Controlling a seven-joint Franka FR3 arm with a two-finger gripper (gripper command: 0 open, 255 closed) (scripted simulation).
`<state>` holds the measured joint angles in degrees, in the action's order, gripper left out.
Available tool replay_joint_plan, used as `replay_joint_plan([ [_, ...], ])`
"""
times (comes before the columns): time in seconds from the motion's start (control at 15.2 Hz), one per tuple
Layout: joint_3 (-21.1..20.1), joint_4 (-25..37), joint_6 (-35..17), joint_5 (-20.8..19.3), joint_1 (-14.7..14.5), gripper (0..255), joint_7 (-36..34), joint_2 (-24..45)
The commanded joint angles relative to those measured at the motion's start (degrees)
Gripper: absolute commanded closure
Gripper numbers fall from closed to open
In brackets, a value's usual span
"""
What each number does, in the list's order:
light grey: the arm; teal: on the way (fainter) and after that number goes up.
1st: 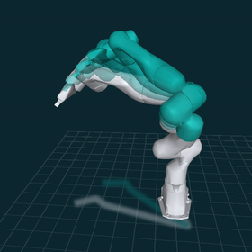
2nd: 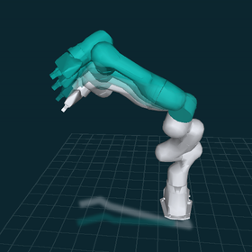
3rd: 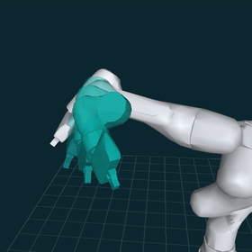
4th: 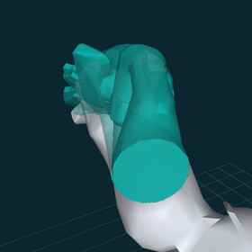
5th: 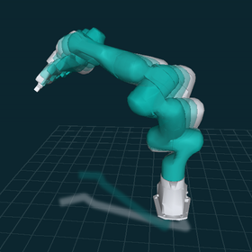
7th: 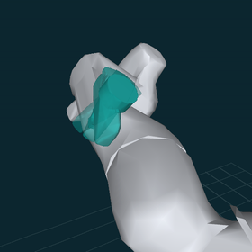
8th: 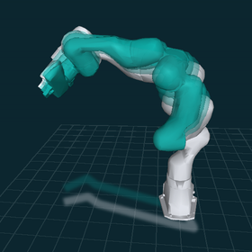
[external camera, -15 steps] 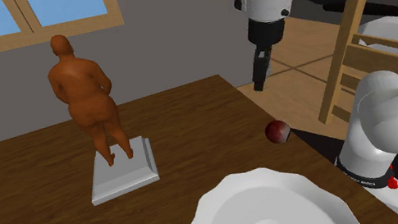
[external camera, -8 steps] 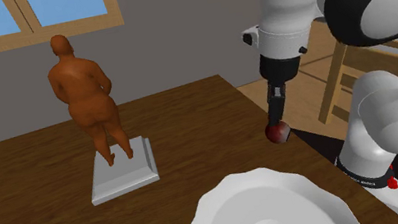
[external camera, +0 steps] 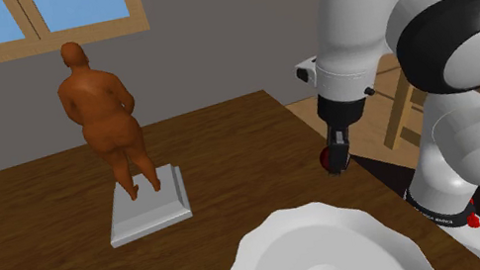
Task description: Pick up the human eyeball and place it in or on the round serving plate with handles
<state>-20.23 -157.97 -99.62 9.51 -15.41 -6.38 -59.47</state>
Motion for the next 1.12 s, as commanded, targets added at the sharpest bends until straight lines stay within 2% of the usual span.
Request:
replay_joint_plan([
  [0.0, -0.3, -1.93, -1.93, 0.32, -0.15, 0, 0.07, 0.02],
  [0.53, -0.3, -1.92, -1.92, 0.32, -0.15, 0, 0.07, 0.02],
  [0.59, -0.3, -1.92, -1.92, 0.32, -0.15, 255, 0.07, 0.02],
  [1.06, -0.3, -1.92, -1.92, 0.31, -0.15, 255, 0.07, 0.01],
])
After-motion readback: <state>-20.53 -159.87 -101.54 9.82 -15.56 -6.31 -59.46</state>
